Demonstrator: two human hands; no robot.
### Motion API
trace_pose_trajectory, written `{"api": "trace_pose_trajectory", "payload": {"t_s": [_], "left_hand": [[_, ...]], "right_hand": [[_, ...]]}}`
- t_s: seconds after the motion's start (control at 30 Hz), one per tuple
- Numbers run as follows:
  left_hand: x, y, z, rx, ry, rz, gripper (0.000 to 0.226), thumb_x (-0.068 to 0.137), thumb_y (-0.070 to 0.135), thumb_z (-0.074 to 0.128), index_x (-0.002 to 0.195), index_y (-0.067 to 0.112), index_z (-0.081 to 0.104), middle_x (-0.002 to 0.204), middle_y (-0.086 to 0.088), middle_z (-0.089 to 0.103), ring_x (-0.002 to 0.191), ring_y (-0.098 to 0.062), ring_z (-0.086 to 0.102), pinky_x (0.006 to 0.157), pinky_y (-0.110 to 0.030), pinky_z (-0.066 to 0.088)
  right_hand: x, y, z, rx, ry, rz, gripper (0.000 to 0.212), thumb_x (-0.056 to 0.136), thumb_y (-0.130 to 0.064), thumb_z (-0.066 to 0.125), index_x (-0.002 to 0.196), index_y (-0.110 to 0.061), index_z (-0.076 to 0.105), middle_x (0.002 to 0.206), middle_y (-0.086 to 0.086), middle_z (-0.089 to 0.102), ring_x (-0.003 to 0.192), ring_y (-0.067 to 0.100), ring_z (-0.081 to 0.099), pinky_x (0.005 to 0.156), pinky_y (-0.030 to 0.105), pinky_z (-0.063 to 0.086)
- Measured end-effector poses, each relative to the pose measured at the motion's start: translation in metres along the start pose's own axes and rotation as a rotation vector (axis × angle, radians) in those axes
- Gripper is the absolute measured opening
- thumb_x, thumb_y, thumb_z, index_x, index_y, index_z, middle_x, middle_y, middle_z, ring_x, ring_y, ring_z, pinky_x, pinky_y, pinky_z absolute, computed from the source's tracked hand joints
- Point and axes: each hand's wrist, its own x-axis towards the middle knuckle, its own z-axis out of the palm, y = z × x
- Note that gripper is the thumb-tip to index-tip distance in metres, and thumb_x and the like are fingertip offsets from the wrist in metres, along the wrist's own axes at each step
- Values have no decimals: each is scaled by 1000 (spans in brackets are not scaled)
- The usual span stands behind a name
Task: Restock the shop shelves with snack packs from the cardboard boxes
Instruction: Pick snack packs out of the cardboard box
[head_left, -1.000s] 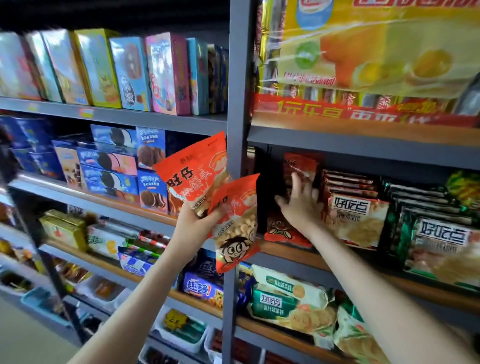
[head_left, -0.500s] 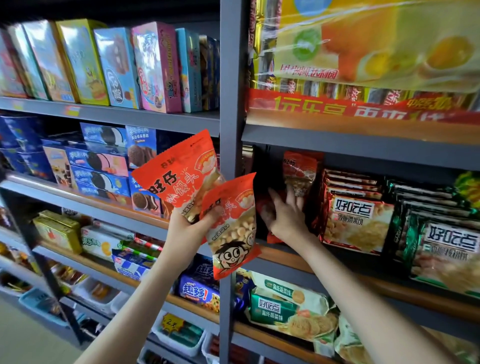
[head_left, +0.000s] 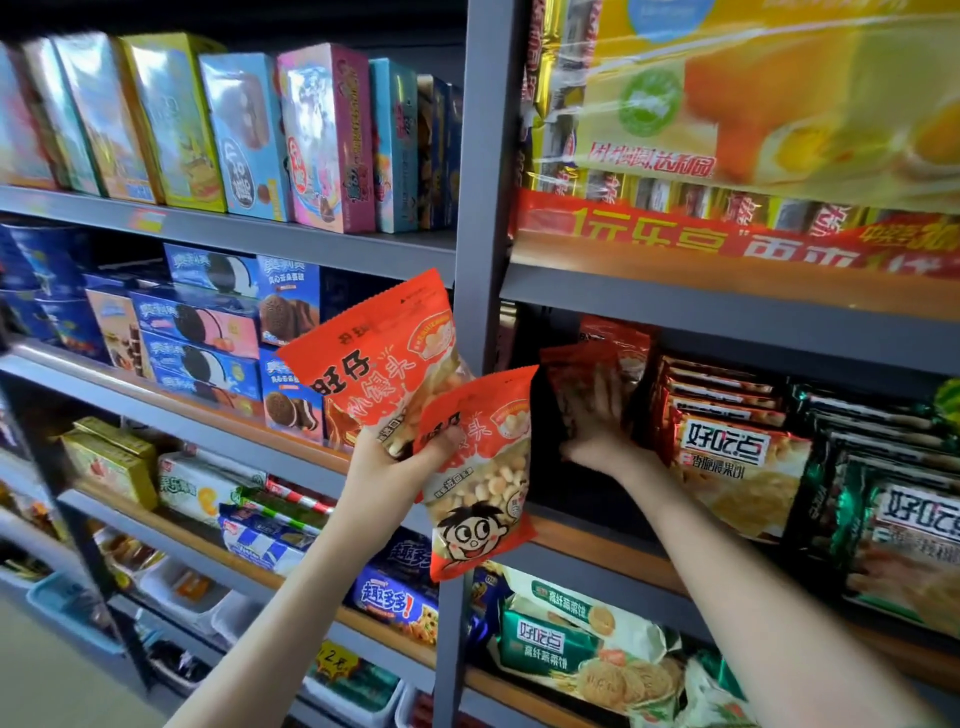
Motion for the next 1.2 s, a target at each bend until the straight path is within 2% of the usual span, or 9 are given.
{"api": "trace_pose_trajectory", "payload": {"t_s": [0.1,0.33,0.5,0.6,0.67,0.73,0.9,1.03,1.2], "left_hand": [[3,0,0,21,-1,-30,32,87,3,65,93,34,66,90,15,74,87,-5,70,75,-19,52],[5,1,-4,28,-56,-62,29,87,6,66,102,31,65,98,9,74,94,-14,70,79,-24,55],[0,-1,-5,43,-78,-70,29,87,4,65,108,25,62,100,9,74,96,-14,69,79,-24,55],[-3,-4,-5,59,-69,-45,31,88,4,65,107,29,63,102,9,73,99,-14,69,83,-27,55],[-3,-6,-2,54,-41,-25,30,88,4,66,107,27,63,101,8,73,98,-15,69,83,-27,55],[-3,-7,2,27,-11,-3,28,87,4,67,107,24,64,102,4,73,98,-18,69,85,-32,55],[1,0,15,1,-28,63,31,83,6,71,113,16,65,107,-2,72,102,-20,68,89,-34,53],[-2,7,23,-21,-114,57,35,80,12,70,114,17,63,104,5,73,101,-13,68,82,-21,53],[-2,6,20,-3,-88,104,31,82,21,67,112,27,61,104,17,72,104,-7,66,85,-19,50]], "right_hand": [[-2,2,-2,-216,-92,-86,90,90,-9,58,147,-47,-1,149,0,-42,136,31,-38,115,56,2],[4,6,10,-276,-6,53,60,101,-17,42,153,-30,15,157,1,-26,143,35,-23,115,50,23],[-11,-14,-3,-199,32,59,80,96,-24,54,153,-35,-1,151,-2,-40,140,32,-31,112,61,18],[-51,-44,-19,118,327,-103,68,97,-27,51,154,-25,14,161,6,-2,145,34,8,114,54,24],[-90,-61,-23,358,611,-275,59,96,-30,49,149,-15,28,145,15,35,132,32,35,108,47,35],[-130,-76,-19,440,670,-444,61,94,-40,49,144,-13,30,136,12,44,125,24,43,105,35,38],[-159,-93,1,298,534,-476,92,78,-64,58,150,-29,13,151,11,24,134,29,31,104,34,32],[-151,-93,-7,596,528,-485,94,77,-45,71,147,-33,10,152,11,22,143,21,25,112,27,30],[-132,-76,-8,580,686,-443,94,78,-27,78,146,-25,13,148,17,26,139,23,27,113,27,25]]}}
